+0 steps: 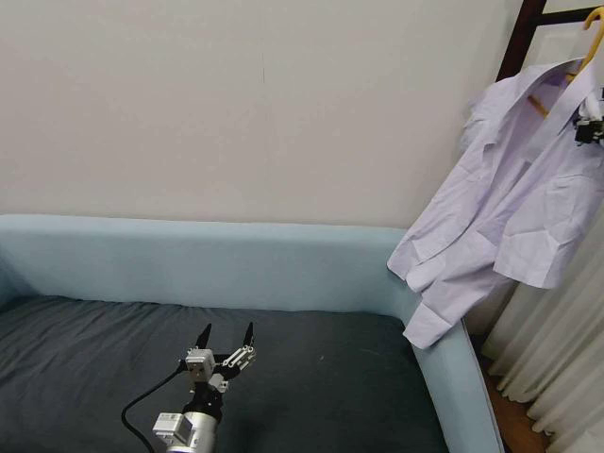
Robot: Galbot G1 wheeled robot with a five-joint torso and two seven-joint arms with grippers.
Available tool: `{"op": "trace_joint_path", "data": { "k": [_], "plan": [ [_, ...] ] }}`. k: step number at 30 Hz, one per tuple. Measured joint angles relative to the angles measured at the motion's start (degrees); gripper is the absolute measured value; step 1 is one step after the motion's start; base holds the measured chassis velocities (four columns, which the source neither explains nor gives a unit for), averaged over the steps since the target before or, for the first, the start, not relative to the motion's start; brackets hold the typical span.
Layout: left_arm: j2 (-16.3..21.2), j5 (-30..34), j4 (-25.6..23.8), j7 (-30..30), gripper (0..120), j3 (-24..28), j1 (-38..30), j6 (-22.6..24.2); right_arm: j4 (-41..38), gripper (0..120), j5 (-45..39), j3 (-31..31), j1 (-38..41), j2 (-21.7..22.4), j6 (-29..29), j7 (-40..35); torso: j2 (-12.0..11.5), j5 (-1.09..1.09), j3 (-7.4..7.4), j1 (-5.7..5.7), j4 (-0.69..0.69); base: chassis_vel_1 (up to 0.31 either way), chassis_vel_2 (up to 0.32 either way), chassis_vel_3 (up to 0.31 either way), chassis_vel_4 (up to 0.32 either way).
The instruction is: Pick up the clothes from the sofa and hang them on the clothes hanger.
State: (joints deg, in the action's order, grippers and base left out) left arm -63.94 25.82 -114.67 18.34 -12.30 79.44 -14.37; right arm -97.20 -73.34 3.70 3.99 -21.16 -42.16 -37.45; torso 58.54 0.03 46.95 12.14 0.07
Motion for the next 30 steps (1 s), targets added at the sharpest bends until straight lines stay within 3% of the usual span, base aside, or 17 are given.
{"op": "trace_joint_path", "data": {
  "k": [9, 18, 30],
  "plan": [
    [0.3, 0.0, 0.2, -0.1, 100, -0.3, 0.0, -0.2, 7.8, 7, 10.9, 4.5, 3.1, -1.4, 0.0, 6.6, 0.0, -0.02, 0.0, 0.0, 0.02, 0.0, 0.0, 0.0, 0.0],
    [-0.4, 0.2, 0.8, -0.1, 100, -0.4, -0.3, -0.3, 17.9, 7, 22.6, 16.9, 15.4, -10.5, 0.0, 12.6, 0.0, 0.02, 0.02, 0.0, -0.03, 0.0, 0.0, 0.0, 0.0],
    [-0.6, 0.2, 0.8, 0.0, 100, -1.0, 0.2, -0.8, 28.0, 7, 23.9, 25.3, 26.8, -17.5, 0.1, 13.1, 0.0, 0.03, 0.0, 0.0, 0.0, 0.0, 0.0, 0.0, 0.0]
  ]
}}
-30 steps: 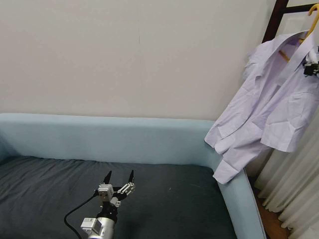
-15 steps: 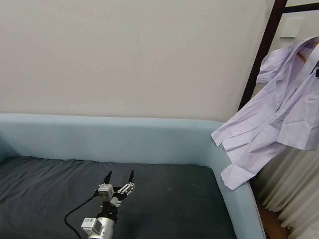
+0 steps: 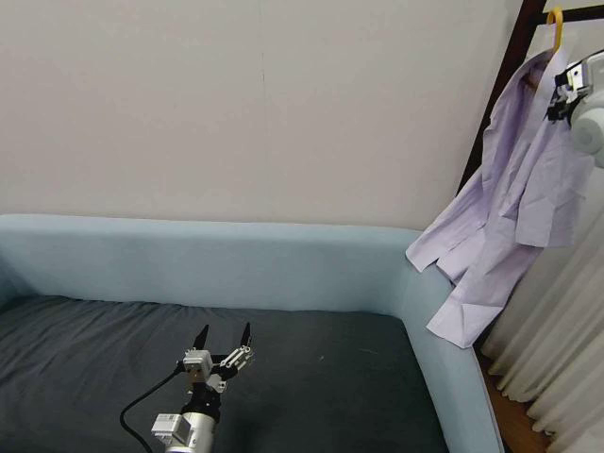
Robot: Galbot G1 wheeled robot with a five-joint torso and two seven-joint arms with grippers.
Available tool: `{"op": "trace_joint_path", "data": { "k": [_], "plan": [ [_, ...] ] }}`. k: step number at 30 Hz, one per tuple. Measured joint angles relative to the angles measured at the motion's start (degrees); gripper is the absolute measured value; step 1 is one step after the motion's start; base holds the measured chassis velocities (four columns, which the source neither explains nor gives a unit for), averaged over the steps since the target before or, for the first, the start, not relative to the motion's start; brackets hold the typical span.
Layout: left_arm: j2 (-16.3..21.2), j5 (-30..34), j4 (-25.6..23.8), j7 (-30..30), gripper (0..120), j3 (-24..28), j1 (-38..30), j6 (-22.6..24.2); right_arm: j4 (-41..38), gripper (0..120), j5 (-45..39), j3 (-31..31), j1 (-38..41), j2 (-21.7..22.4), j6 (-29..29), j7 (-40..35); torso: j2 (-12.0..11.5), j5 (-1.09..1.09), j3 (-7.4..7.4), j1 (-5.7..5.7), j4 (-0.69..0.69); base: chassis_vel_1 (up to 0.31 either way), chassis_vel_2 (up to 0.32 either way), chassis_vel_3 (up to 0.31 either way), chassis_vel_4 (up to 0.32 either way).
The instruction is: Pick up the clothes from the sofa and hang them on the clothes hanger.
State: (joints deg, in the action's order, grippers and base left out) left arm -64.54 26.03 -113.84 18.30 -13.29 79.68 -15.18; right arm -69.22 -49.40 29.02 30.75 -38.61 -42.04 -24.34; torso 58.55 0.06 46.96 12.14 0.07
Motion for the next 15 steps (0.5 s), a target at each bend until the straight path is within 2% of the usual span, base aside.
{"op": "trace_joint_path", "data": {
  "k": [5, 10, 15],
  "plan": [
    [0.2, 0.0, -0.7, 0.0, 100, -0.3, 0.4, 0.0, 5.6, 7, -3.6, 4.6, 5.0, -2.7, 0.0, -0.8, 0.0, -0.02, 0.0, 0.0, 0.0, 0.0, 0.0, 0.0, 0.0],
    [0.6, 0.0, -1.4, 0.1, 100, -0.7, 0.8, 0.0, 9.9, 7, -6.6, 5.5, 6.6, -5.0, 0.0, -1.8, 0.0, -0.02, 0.0, 0.0, -0.01, 0.0, 0.0, 0.0, 0.0],
    [3.2, -0.4, -2.9, 0.5, 100, -2.4, 1.6, 0.9, 15.0, 7, -9.2, 5.4, 8.0, -7.6, 0.0, -3.0, 0.0, -0.04, 0.01, 0.0, -0.01, 0.0, 0.0, 0.0, 0.0]
  ]
}}
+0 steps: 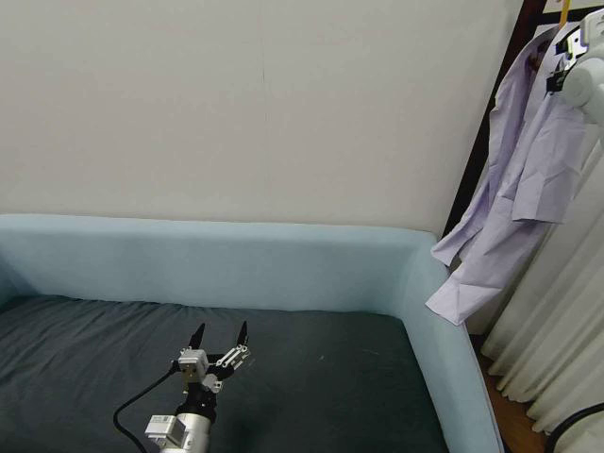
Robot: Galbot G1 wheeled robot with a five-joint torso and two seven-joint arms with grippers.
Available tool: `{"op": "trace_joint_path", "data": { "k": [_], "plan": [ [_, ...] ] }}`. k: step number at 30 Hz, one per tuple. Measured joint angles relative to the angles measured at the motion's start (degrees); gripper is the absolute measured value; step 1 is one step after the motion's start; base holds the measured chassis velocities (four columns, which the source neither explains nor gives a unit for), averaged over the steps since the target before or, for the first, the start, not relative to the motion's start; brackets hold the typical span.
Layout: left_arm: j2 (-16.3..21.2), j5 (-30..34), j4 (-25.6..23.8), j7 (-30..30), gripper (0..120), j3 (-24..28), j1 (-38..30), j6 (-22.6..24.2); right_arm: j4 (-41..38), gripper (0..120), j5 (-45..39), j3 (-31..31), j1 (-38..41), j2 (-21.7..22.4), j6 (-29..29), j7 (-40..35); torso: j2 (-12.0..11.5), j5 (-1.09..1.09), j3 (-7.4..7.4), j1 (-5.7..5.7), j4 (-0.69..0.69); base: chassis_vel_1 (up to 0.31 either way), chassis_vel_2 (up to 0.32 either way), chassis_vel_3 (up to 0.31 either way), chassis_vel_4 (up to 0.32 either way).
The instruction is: Pick up the clothes from the sofa and hang them on the clothes hanger.
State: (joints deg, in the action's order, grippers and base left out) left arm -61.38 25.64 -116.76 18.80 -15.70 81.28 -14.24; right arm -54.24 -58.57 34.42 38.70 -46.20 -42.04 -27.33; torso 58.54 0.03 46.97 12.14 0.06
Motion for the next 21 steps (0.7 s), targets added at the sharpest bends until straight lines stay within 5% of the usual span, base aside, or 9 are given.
{"op": "trace_joint_path", "data": {
  "k": [21],
  "plan": [
    [5.8, 3.4, -2.8, 0.1, 100, -2.6, 1.1, 0.5, 17.5, 7, -8.5, -0.4, 4.9, -12.0, 0.0, -5.5, 0.0, 0.02, -0.01, -0.01, -0.01, 0.0, 0.0, 0.0, 0.0]
  ]
}}
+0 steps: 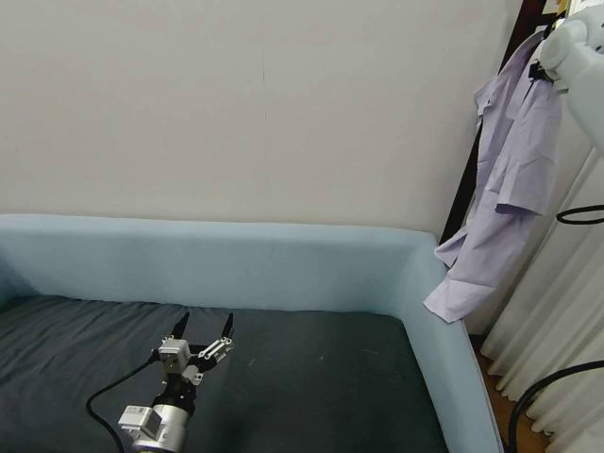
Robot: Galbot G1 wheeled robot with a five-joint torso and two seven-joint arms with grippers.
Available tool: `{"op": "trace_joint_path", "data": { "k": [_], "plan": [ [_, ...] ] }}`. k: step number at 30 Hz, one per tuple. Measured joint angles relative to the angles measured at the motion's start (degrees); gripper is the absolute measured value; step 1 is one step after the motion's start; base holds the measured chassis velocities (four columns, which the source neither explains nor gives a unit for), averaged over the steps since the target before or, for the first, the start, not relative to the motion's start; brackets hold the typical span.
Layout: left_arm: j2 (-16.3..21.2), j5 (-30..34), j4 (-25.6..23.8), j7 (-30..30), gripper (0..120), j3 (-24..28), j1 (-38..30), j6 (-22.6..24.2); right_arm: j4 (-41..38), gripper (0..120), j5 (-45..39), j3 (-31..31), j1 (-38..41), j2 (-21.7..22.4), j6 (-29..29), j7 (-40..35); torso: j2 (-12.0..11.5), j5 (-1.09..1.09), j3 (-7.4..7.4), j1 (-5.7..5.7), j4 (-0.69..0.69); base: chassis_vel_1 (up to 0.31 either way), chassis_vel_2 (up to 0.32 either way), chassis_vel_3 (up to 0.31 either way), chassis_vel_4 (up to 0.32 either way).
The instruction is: Pick up the clothes from the sofa and hang them on the clothes hanger.
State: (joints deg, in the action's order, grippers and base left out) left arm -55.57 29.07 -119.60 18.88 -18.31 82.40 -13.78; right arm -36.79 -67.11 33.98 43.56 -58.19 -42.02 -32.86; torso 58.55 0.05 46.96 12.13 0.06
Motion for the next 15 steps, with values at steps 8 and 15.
{"op": "trace_joint_path", "data": {
  "k": [8, 15],
  "plan": [
    [0.2, 0.6, -0.2, -0.1, 100, -0.2, -0.2, -0.2, -2.1, 7, -5.6, 2.1, -1.1, 0.7, 0.0, -3.9, 0.0, 0.0, 0.0, 0.0, 0.02, 0.0, 0.0, 0.0, 0.0],
    [-0.9, 0.4, -0.2, -0.2, 100, 0.2, 0.3, -0.6, -3.8, 7, -7.7, 4.9, -1.4, 2.2, 0.1, -3.7, 0.0, 0.0, 0.0, 0.0, 0.01, 0.0, 0.0, 0.0, 0.0]
  ]
}}
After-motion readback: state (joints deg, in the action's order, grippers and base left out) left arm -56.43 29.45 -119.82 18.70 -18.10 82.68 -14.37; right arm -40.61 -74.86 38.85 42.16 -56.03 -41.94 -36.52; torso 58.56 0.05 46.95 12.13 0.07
